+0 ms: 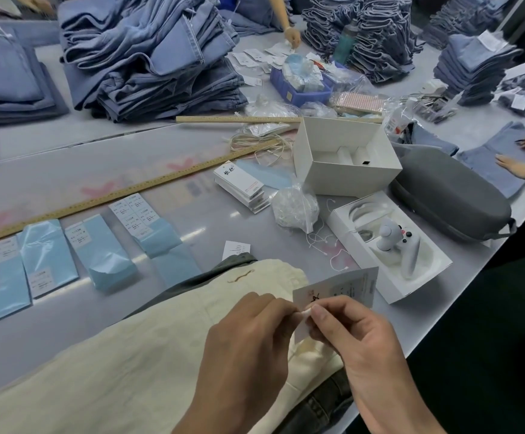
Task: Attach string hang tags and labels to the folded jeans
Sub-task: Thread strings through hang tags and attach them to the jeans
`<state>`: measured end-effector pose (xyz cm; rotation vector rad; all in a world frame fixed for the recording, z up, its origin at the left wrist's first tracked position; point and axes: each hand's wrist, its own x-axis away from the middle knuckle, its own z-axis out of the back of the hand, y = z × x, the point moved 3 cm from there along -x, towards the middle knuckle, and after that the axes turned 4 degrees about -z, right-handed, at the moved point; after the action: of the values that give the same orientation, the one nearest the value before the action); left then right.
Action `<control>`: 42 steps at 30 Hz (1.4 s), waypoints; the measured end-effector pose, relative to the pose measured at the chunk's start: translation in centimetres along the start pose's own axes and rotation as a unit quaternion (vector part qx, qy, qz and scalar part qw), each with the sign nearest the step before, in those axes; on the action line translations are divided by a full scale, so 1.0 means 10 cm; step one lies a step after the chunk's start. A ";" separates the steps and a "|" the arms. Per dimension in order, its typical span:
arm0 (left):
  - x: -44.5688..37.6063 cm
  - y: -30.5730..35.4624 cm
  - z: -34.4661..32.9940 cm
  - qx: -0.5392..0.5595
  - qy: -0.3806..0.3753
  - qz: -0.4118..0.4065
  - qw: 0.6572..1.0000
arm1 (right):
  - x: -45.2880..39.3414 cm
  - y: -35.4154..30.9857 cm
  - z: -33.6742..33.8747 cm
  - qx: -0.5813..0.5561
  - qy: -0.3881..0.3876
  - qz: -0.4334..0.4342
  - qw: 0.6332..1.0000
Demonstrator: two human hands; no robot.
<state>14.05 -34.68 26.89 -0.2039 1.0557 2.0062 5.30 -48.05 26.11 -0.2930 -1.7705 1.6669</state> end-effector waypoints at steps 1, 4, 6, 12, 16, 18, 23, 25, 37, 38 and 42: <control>0.00 0.00 0.00 -0.003 -0.006 0.000 1.000 | 0.00 0.01 0.00 0.014 0.005 0.007 1.000; -0.01 -0.01 0.01 -0.017 -0.021 -0.005 1.000 | -0.01 0.04 0.00 0.048 0.016 0.030 0.998; -0.01 -0.01 0.02 -0.022 -0.023 -0.004 0.999 | -0.01 0.06 0.01 0.058 0.022 0.037 0.997; 0.00 0.00 0.02 -0.022 -0.038 0.005 0.999 | -0.04 0.06 0.02 0.084 0.019 0.051 0.995; 0.01 -0.01 0.02 -0.022 -0.039 0.010 0.999 | -0.06 0.04 0.05 0.106 0.002 0.060 0.993; 0.01 -0.02 0.02 -0.026 -0.042 0.011 0.999 | -0.07 0.06 0.04 0.120 0.000 0.054 0.991; 0.02 -0.02 0.02 -0.022 -0.040 0.017 0.999 | -0.09 0.05 0.06 0.126 -0.001 0.054 0.991; 0.02 -0.02 0.02 -0.028 -0.043 0.015 0.999 | -0.09 0.07 0.06 0.131 -0.007 0.050 0.990; 0.06 -0.13 -0.04 0.045 -0.024 0.055 0.997 | -0.06 0.03 -0.03 0.104 -0.021 0.060 0.993; 0.07 -0.16 -0.05 0.075 -0.023 0.072 0.994 | -0.06 0.02 -0.03 0.103 -0.024 0.059 0.993; 0.07 -0.22 -0.07 0.191 -0.003 0.121 0.974 | -0.06 0.06 -0.03 0.101 -0.043 0.033 0.993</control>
<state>15.08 -34.15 24.72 0.1422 1.4955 1.9634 5.75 -48.09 25.29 -0.1929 -1.6509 1.9146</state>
